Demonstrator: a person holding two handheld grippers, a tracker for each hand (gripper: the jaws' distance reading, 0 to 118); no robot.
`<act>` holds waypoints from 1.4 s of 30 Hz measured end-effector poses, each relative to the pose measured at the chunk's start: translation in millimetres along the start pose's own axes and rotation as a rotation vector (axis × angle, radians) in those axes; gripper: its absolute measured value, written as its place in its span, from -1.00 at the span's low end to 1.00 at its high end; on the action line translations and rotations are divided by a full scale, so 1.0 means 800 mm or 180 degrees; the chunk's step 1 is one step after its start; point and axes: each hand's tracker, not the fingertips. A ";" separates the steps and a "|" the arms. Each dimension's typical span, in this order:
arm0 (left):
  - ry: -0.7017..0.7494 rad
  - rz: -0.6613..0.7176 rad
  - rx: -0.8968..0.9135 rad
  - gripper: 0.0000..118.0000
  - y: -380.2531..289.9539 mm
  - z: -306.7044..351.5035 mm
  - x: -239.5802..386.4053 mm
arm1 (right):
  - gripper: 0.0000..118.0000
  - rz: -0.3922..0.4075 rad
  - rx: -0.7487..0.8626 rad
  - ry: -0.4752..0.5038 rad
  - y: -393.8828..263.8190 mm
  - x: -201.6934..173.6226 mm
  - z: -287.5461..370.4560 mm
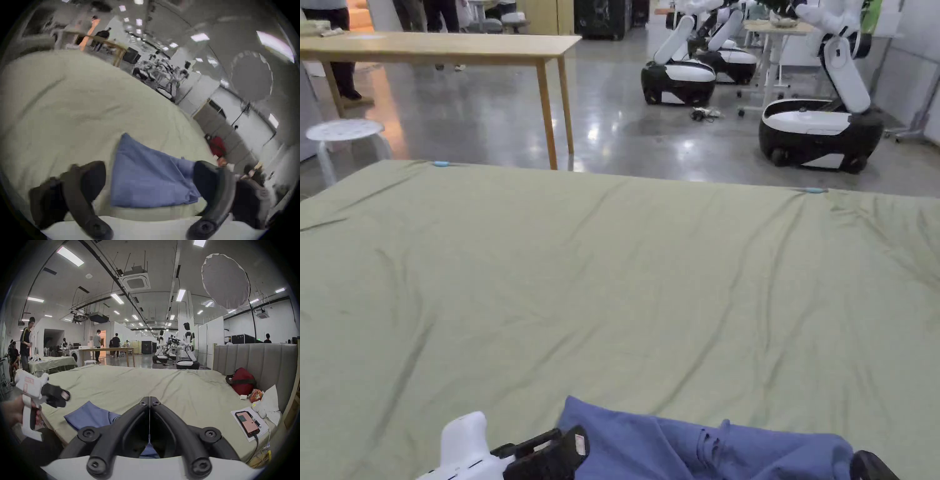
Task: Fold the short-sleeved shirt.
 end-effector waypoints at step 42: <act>0.0752 -0.3731 -0.0525 -0.30 -0.201 -0.198 0.226 | -0.98 -0.0516 0.0099 -0.0110 -0.002 0.038 0.013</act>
